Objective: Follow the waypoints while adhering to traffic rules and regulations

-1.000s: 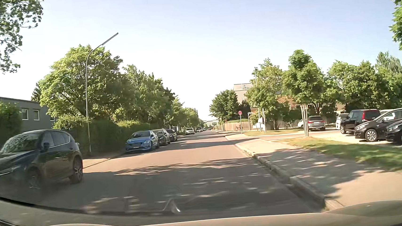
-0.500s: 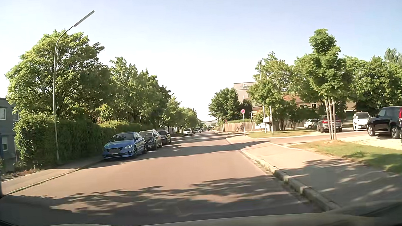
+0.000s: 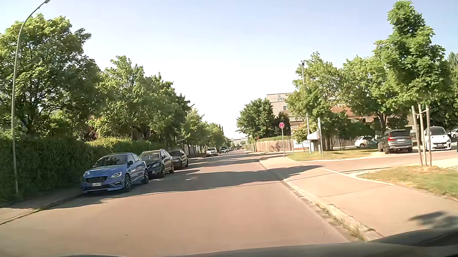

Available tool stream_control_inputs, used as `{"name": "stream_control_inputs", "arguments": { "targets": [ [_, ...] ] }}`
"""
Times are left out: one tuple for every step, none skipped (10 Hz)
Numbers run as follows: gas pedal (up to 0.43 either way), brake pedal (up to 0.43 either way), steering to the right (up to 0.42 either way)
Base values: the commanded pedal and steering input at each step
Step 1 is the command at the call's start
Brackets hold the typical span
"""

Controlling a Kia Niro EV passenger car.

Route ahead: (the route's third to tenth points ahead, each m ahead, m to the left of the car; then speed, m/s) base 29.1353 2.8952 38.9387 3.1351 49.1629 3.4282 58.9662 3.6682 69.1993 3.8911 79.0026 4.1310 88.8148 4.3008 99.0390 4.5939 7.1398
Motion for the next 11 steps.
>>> {"name": "stream_control_inputs", "arguments": {
  "targets": [
    [0.0,0.14,0.0],
    [0.0,0.122,0.0],
    [0.0,0.104,-0.001],
    [0.0,0.073,-0.002],
    [0.0,0.043,-0.005],
    [0.0,0.037,-0.008],
    [0.0,0.03,-0.009],
    [0.0,0.03,-0.01],
    [0.0,0.03,-0.01],
    [0.0,0.043,-0.01],
    [0.0,0.073,-0.01]
  ]
}}
